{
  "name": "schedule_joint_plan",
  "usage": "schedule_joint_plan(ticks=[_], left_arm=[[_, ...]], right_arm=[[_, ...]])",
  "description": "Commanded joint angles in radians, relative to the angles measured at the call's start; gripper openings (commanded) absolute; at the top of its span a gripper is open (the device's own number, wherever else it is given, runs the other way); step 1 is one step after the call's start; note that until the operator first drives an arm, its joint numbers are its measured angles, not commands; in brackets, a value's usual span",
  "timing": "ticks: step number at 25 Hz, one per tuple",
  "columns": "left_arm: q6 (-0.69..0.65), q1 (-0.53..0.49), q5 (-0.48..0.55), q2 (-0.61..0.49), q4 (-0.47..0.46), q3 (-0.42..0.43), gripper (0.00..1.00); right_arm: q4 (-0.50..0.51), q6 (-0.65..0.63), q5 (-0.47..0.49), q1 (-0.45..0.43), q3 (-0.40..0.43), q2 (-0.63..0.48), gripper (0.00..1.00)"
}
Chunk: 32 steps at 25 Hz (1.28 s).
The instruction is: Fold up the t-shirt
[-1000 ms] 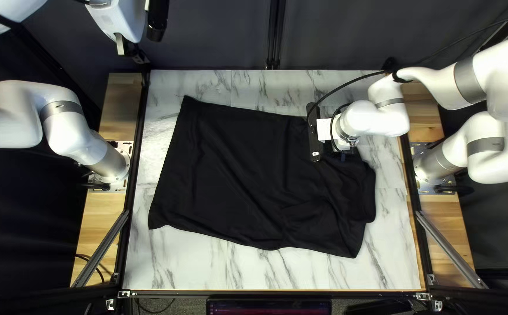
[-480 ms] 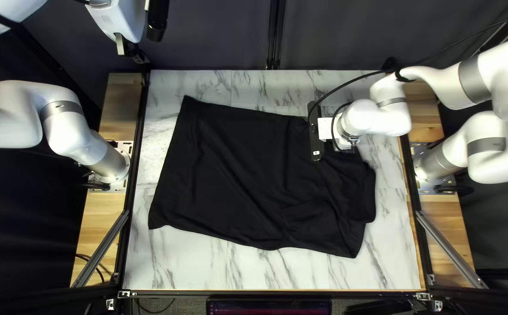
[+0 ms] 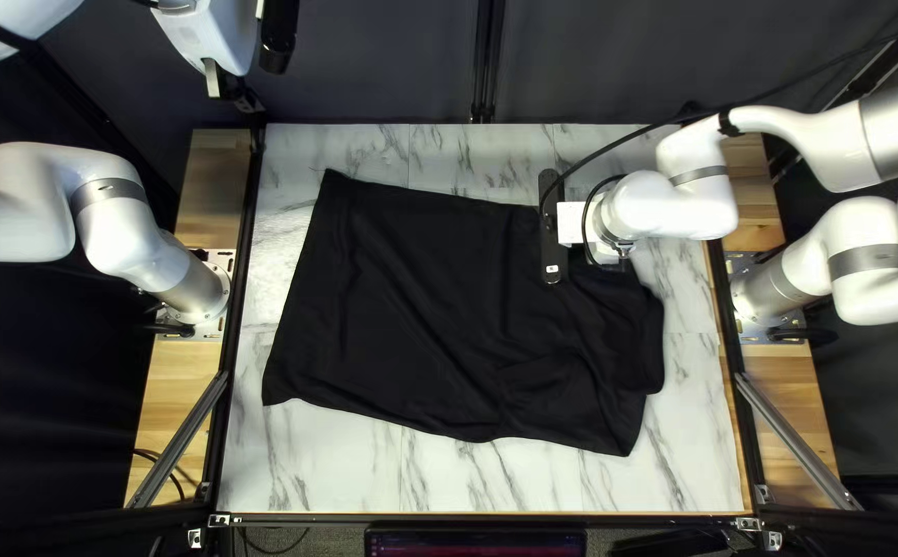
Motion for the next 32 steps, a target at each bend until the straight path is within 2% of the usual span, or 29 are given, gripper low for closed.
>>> schedule_joint_plan(ticks=[1,4,11,14,16,17,18,24,28,32], left_arm=[[0.0,0.0,0.0,0.0,0.0,0.0,1.0],[0.0,0.0,0.0,0.0,0.0,0.0,1.0],[0.0,0.0,0.0,0.0,0.0,0.0,1.0],[0.0,0.0,0.0,0.0,0.0,0.0,1.0],[0.0,0.0,0.0,0.0,0.0,0.0,1.0],[0.0,0.0,0.0,0.0,0.0,0.0,1.0],[0.0,0.0,0.0,0.0,0.0,0.0,1.0],[0.0,0.0,0.0,0.0,0.0,0.0,1.0],[0.0,0.0,0.0,0.0,0.0,0.0,1.0],[0.0,0.0,0.0,0.0,0.0,0.0,1.0]], right_arm=[[0.086,-0.035,0.03,-0.005,-0.031,0.013,0.0],[0.133,-0.046,0.016,-0.002,-0.032,0.028,0.0],[0.211,-0.023,-0.099,0.036,-0.018,0.141,0.0],[0.231,-0.012,-0.117,0.06,-0.031,0.183,0.04],[0.236,-0.001,-0.107,0.073,-0.044,0.193,0.31],[0.236,0.006,-0.099,0.077,-0.05,0.193,0.82],[0.233,0.014,-0.088,0.08,-0.056,0.19,1.0],[0.14,0.102,-0.006,0.103,-0.146,0.197,1.0],[0.013,0.129,0.001,0.113,-0.268,0.32,1.0],[-0.097,0.168,-0.006,0.121,-0.326,0.413,1.0]])
